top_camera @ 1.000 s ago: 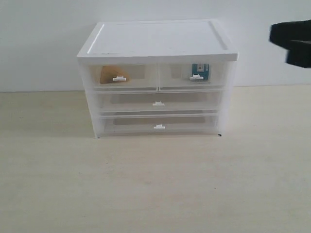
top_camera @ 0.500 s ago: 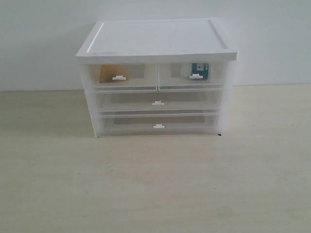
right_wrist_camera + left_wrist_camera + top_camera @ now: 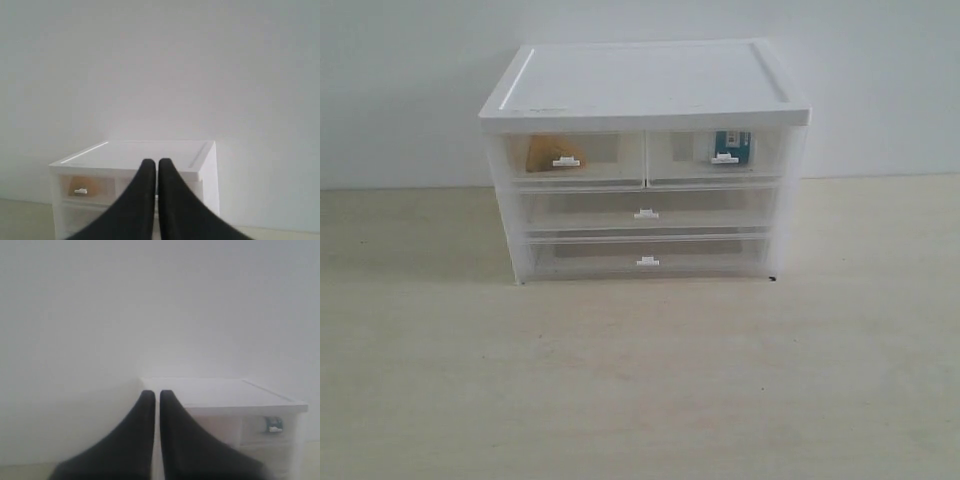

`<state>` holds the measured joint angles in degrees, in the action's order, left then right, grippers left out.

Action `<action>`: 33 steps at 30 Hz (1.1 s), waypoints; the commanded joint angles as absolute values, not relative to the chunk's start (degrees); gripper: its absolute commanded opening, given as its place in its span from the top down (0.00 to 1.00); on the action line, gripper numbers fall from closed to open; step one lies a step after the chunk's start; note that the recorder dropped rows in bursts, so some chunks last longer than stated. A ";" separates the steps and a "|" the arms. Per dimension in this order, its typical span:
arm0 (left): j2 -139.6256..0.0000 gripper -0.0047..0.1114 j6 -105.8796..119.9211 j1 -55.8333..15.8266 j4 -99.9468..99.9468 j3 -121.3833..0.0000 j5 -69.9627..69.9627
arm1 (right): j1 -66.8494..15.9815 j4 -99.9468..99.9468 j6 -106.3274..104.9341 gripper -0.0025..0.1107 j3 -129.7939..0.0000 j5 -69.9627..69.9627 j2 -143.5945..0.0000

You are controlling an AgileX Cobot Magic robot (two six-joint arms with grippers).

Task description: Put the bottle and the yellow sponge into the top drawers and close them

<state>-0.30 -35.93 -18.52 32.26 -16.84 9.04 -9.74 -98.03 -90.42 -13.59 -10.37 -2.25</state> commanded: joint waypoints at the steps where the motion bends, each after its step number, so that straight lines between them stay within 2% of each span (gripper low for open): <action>1: -0.37 0.93 -36.48 -18.51 32.39 -16.65 9.47 | -9.87 -98.03 -90.36 0.98 -13.31 -9.43 -2.53; 19: -0.37 0.93 -36.48 -18.51 31.50 -16.65 9.17 | -9.87 -98.03 -90.10 0.98 -13.31 -9.43 -2.53; 22: -0.37 0.93 -31.40 -18.51 21.54 -16.02 8.04 | -9.87 -98.03 -90.10 0.98 -13.31 -9.41 -2.53; 26: -0.37 0.93 -8.63 -18.11 4.90 -14.74 1.77 | -9.87 -98.03 -89.99 0.98 -13.31 -9.19 -2.53; 33: -0.37 0.93 -4.58 -9.29 2.24 -9.22 -1.37 | -9.87 -98.03 -90.06 0.98 -13.31 -9.29 -2.53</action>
<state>-0.40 -5.39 -12.92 3.56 -11.42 -0.46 -9.74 -98.03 -89.89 -13.59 -9.47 -2.25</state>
